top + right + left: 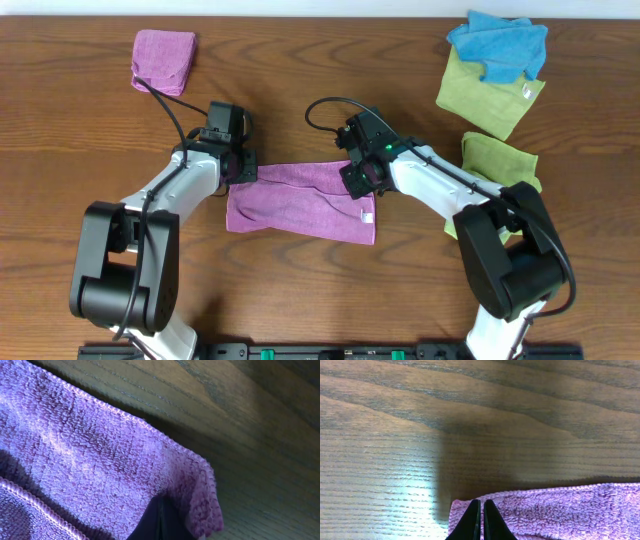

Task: Fold the cloth

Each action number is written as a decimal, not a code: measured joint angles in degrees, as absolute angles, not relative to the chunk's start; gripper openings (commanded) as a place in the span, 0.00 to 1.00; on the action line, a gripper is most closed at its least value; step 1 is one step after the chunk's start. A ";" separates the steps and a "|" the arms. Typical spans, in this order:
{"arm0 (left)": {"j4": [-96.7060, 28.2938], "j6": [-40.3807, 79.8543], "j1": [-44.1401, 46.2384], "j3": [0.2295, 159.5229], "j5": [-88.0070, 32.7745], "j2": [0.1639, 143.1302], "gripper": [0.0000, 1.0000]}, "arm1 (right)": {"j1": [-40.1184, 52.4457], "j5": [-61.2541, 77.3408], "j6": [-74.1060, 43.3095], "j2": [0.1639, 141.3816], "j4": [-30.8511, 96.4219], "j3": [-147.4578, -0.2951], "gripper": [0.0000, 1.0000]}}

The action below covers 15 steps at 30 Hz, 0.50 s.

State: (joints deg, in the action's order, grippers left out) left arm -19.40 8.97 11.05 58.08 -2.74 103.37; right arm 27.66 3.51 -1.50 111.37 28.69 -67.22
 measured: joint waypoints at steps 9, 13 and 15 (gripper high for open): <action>-19.00 8.95 11.33 58.50 -2.57 105.49 0.06 | 27.66 3.29 -1.98 111.48 27.94 -67.22 0.02; -16.49 8.95 11.44 59.29 -2.57 106.76 0.05 | 27.66 2.90 -2.17 112.09 25.34 -67.29 0.02; -14.74 8.95 11.46 60.10 -2.57 107.81 0.06 | 27.66 2.79 -2.24 112.57 23.70 -67.48 0.02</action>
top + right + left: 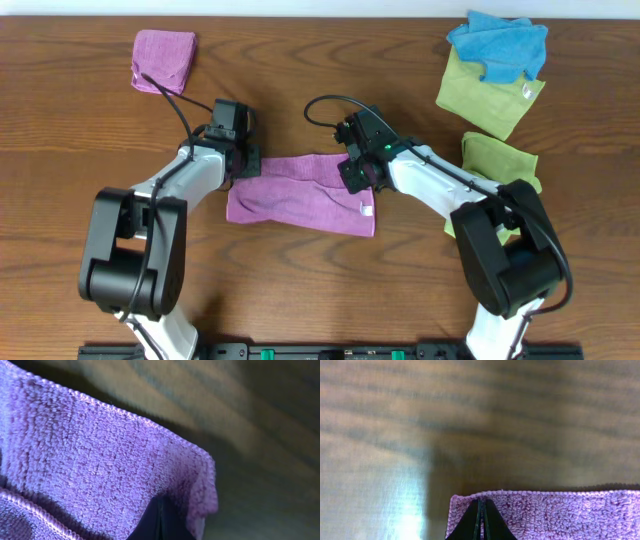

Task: Fold the cloth

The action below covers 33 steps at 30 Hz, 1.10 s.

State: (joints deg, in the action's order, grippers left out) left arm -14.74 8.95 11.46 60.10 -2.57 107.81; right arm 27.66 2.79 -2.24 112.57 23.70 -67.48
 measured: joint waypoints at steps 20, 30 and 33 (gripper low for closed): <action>-15.31 7.42 11.46 79.00 -2.52 121.38 0.05 | 21.06 2.74 -3.70 120.44 13.67 -75.64 0.02; -20.03 7.46 11.46 81.71 -2.52 122.13 0.06 | 20.53 2.28 -4.27 120.70 19.07 -78.28 0.26; -25.17 7.51 11.49 84.64 -2.55 122.96 0.29 | 20.53 2.13 -4.54 121.03 23.90 -81.71 0.43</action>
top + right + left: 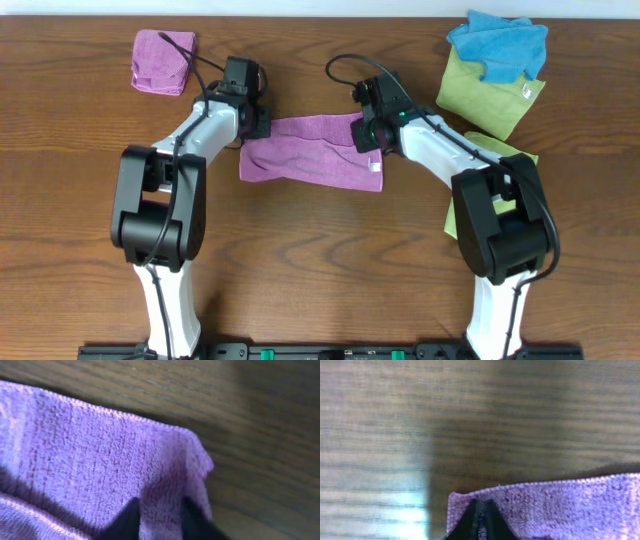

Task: Fold the cloth

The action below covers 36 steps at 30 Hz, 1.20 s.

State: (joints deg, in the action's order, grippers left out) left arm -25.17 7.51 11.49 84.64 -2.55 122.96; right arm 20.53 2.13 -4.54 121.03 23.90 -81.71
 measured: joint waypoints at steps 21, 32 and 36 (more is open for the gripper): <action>-57.08 7.64 11.33 101.19 -4.12 118.02 0.18 | 20.53 1.98 -2.63 114.85 59.11 -96.51 0.51; -57.52 7.64 9.63 90.45 -10.76 116.95 0.23 | 20.53 1.93 -2.33 114.48 60.66 -89.47 0.55; -56.71 7.68 9.65 89.76 -11.73 113.47 0.28 | 20.53 1.87 -2.31 112.62 60.69 -88.42 0.58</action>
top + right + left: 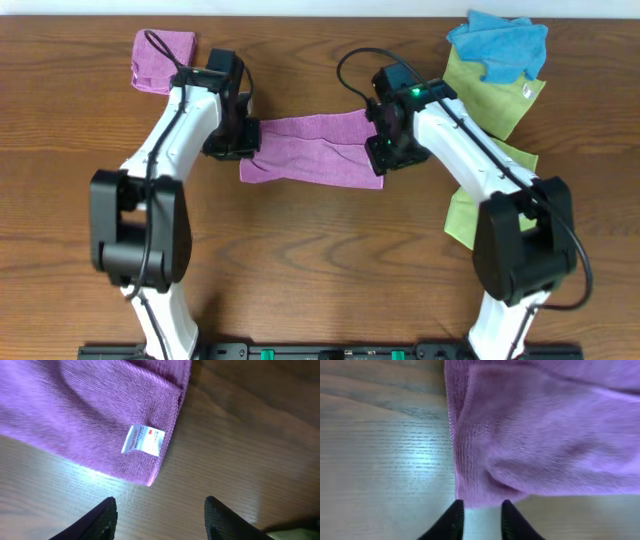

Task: Fold the cloth

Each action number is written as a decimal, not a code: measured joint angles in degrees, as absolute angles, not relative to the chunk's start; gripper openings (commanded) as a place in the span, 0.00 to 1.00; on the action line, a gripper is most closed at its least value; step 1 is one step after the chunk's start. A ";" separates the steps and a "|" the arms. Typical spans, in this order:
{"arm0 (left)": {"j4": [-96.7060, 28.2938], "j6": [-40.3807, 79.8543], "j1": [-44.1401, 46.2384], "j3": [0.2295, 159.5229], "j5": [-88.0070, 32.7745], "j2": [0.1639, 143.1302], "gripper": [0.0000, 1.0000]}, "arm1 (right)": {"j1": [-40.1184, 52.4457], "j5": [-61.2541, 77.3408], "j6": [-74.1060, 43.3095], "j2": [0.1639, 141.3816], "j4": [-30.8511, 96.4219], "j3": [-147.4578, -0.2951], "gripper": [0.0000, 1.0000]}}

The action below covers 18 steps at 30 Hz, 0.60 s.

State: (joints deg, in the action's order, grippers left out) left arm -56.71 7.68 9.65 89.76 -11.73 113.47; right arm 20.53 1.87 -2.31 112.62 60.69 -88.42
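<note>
The purple cloth (312, 150) lies folded in a long strip at the table's middle. In the left wrist view its left end (520, 435) fills the upper picture, and my left gripper (482, 516) stands open just short of the near corner, holding nothing. At the strip's left end in the overhead view is the left gripper (240, 145); at its right end is the right gripper (385, 155). The right gripper (160, 520) is wide open above bare wood. The cloth's right end with its white tag (143, 440) lies ahead of it.
A folded purple cloth (163, 60) sits at the far left. A blue cloth (500, 42) lies on a green cloth (488, 95) at the far right, and another green cloth (490, 190) lies under the right arm.
Both grippers have left the cloth's far corners and now stand open at its ends, near its near edge. The left has opened; the right has opened wider. The cloth lies where it was.
Both grippers were shut on the far corners of the folded cloth, nearer the table's front. Half a second later the cloth lay a little farther back. Then it lay well farther back, with the right jaws parted. Now both grippers are off it.
</note>
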 measured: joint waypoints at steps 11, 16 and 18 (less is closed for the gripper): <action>-51.92 8.14 9.65 80.36 -9.87 91.29 0.37 | 20.53 -0.75 -2.13 84.82 55.24 -76.47 0.70; -41.41 10.94 9.63 67.05 -10.44 88.55 0.58 | 20.43 0.89 -2.11 81.56 44.71 -61.67 0.70; -39.75 11.70 9.63 65.36 -10.81 89.08 0.63 | 20.36 2.17 -2.13 82.35 42.24 -59.44 0.69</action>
